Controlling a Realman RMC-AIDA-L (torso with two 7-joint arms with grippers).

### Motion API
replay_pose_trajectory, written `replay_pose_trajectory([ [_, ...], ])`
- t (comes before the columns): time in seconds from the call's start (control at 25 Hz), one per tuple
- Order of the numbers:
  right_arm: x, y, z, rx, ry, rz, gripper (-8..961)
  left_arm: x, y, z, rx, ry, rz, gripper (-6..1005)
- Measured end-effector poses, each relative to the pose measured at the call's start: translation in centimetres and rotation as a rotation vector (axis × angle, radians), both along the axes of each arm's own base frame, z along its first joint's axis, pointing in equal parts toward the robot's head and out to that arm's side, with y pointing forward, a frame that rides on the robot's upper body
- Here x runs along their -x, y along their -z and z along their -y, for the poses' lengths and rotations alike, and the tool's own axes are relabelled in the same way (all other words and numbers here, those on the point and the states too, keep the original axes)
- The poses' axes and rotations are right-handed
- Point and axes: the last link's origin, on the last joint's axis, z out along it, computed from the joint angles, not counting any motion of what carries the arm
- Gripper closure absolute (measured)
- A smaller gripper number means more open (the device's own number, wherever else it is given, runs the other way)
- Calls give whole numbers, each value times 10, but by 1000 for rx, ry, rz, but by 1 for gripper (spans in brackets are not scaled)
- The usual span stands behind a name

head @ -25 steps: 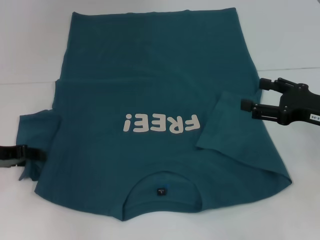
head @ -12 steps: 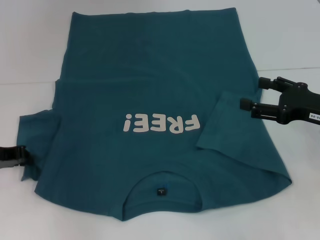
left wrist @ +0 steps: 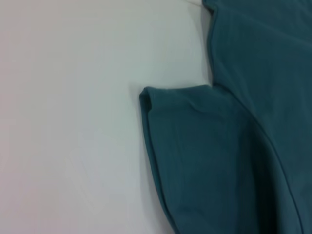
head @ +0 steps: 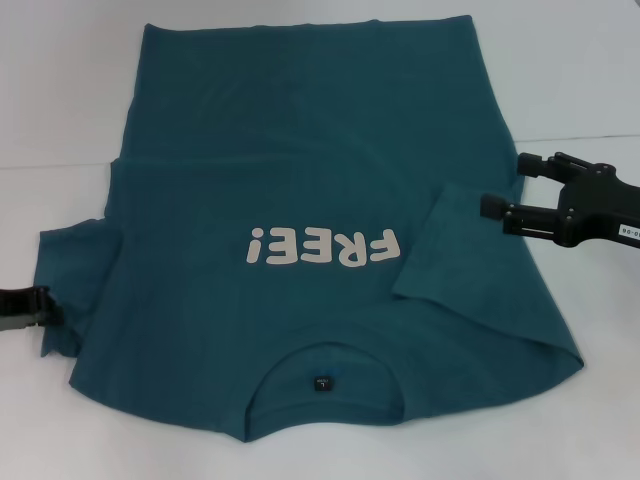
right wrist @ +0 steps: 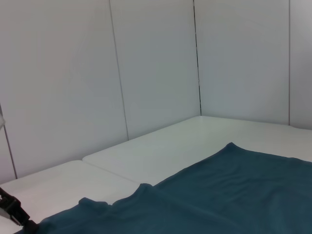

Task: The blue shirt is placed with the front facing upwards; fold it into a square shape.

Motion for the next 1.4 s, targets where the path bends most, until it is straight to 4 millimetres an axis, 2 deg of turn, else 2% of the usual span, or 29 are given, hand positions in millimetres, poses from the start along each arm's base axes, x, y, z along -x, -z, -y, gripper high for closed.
replay_pose_trajectory([
  [0.84,2,2,-3,-5,5,2,10,13,-21,-2,-70,-17,-102,962],
  [1.4,2,4,-5,-6,12,0,10,8,-31,-18,-157,15,-146,962],
])
